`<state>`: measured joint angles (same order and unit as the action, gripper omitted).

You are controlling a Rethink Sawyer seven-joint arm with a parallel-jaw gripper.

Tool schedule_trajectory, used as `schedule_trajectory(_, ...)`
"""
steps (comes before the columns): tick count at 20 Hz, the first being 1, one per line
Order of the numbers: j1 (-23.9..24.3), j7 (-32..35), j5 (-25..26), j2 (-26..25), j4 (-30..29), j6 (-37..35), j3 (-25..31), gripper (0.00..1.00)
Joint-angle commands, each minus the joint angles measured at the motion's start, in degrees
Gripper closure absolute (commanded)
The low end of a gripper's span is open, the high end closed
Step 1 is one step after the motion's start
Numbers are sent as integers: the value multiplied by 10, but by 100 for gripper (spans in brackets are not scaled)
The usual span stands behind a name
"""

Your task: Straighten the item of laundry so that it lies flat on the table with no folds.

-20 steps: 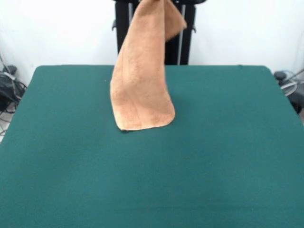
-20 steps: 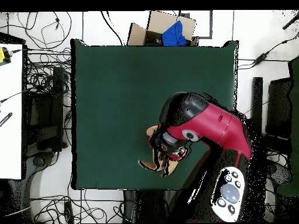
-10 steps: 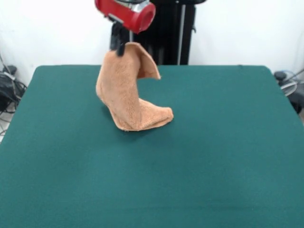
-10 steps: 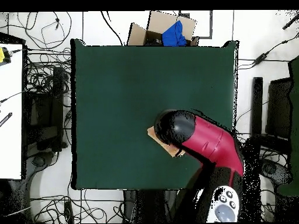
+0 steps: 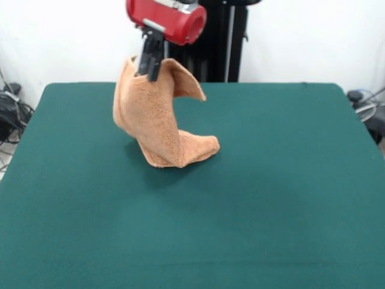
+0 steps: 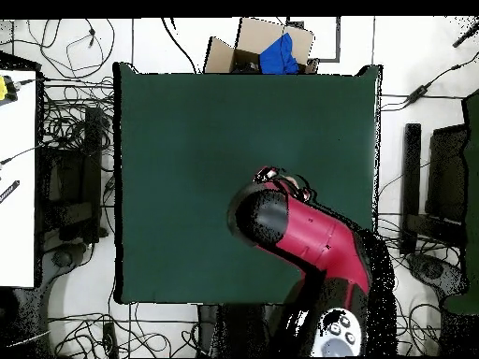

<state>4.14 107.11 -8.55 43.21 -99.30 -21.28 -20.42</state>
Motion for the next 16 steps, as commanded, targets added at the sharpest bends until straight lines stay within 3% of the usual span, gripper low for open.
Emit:
schedule_trajectory(1, -56, 71, 43, 0, -17, -64, -17, 100)
schedule_trajectory(2, -64, 72, 47, -1, -9, -65, -26, 100)
schedule_trajectory(3, -55, 76, 45, -47, 20, -26, -18, 100)
schedule_trajectory(8, -83, 109, 40, -79, 51, 21, -30, 100)
schedule_trajectory(16, -135, 150, -4, -87, 121, -95, -61, 100)
